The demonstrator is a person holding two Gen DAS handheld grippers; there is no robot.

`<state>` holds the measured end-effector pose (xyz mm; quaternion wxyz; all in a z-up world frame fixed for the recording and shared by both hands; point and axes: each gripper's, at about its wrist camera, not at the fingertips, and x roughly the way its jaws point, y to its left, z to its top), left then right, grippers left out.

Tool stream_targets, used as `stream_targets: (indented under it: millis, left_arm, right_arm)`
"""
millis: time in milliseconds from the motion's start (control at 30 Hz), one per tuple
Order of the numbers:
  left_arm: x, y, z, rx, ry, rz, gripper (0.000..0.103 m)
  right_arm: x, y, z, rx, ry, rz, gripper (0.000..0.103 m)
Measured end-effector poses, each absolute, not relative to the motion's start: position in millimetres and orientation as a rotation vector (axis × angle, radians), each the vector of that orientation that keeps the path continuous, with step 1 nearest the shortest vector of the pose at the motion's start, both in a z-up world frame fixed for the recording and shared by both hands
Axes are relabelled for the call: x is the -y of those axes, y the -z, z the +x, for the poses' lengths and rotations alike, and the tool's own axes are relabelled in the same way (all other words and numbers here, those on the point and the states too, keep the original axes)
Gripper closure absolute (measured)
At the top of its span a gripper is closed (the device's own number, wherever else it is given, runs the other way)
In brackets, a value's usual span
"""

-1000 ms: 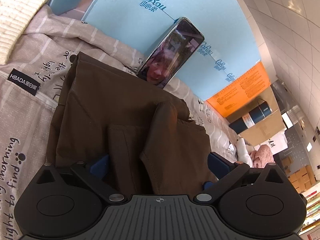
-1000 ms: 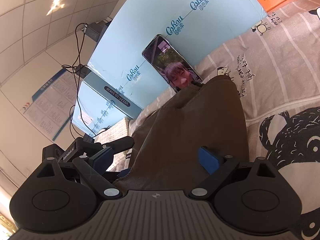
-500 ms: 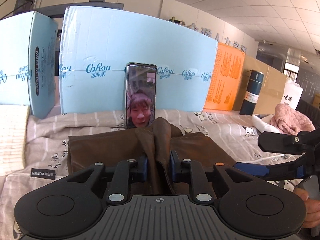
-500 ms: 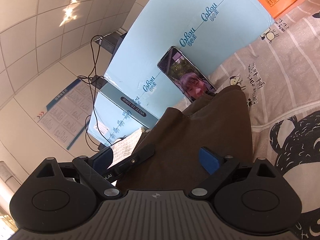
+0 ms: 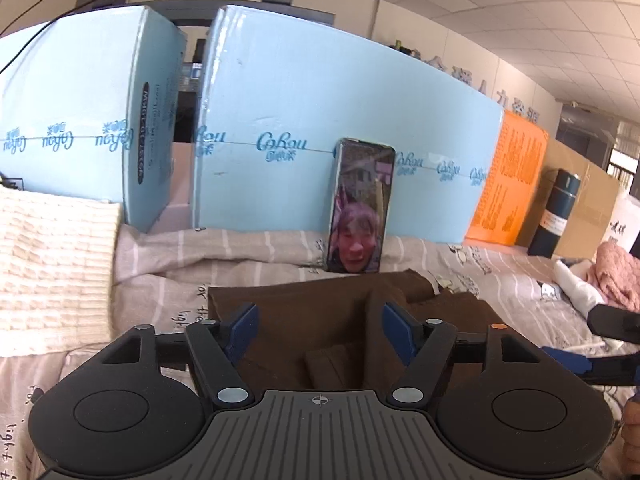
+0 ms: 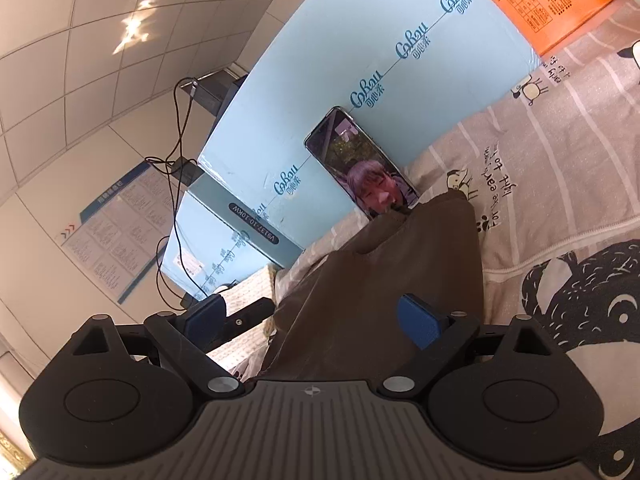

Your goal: Fold clothes

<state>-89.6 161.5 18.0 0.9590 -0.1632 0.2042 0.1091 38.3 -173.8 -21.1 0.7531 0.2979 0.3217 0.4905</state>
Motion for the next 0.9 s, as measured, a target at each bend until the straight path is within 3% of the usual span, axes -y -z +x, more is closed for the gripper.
stream_targets:
  millis: [133, 300, 533, 900]
  left_arm:
    - [-205, -6, -96, -0.428, -0.239, -0.528, 0.014]
    - [-227, 19, -89, -0.537, -0.204, -0.649, 0.014]
    - [-225, 37, -84, -0.56, -0.087, -0.727, 0.013]
    - [-200, 46, -73, -0.563, 0.171, -0.742, 0.01]
  right_arm:
    - [180, 20, 41, -0.662, -0.94, 0.63, 0.009]
    - [173, 26, 45, -0.691, -0.795, 0.518, 0.009]
    - [164, 42, 55, -0.83, -0.862, 0.532, 0.004]
    - [152, 39, 47, -0.866, -0.994, 0.476, 0.0]
